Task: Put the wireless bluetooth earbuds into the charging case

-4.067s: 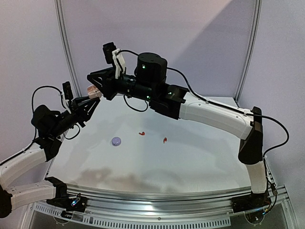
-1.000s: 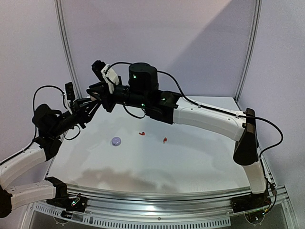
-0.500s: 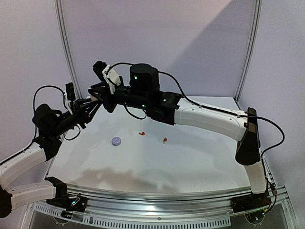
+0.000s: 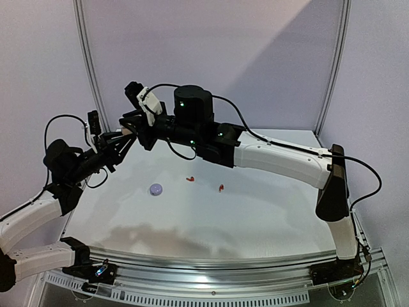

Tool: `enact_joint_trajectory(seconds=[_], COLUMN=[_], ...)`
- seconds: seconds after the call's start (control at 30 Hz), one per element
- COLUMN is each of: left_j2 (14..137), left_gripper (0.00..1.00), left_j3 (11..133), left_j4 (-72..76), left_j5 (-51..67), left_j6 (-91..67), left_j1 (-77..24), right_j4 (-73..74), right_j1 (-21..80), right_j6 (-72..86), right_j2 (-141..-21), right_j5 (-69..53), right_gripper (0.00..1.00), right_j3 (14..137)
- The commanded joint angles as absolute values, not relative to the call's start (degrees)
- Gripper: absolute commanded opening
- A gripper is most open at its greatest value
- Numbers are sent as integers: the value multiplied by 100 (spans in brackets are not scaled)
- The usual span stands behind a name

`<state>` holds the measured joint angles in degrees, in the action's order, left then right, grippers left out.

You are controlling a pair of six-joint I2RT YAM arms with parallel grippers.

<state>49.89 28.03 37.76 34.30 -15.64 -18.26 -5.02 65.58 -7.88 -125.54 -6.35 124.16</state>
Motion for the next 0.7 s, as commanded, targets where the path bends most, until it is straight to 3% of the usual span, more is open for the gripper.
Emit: enact_joint_trajectory(seconds=[0.0,0.67], left_j2=[4927,4904], left_gripper=[0,0], left_j3=[2899,2886], left_j4=[4111,4104], left_j5=[3489,3489], left_j6=[-1462,-1424], left_j1=[-1849,-1851], right_j4=[-9,243], right_j1=[6564,6558], right_j6=[-826,-735], right_j2=[-12594,-12700], right_j5=[-523,-602], right_gripper=[6,15], right_j3=[12331,12439])
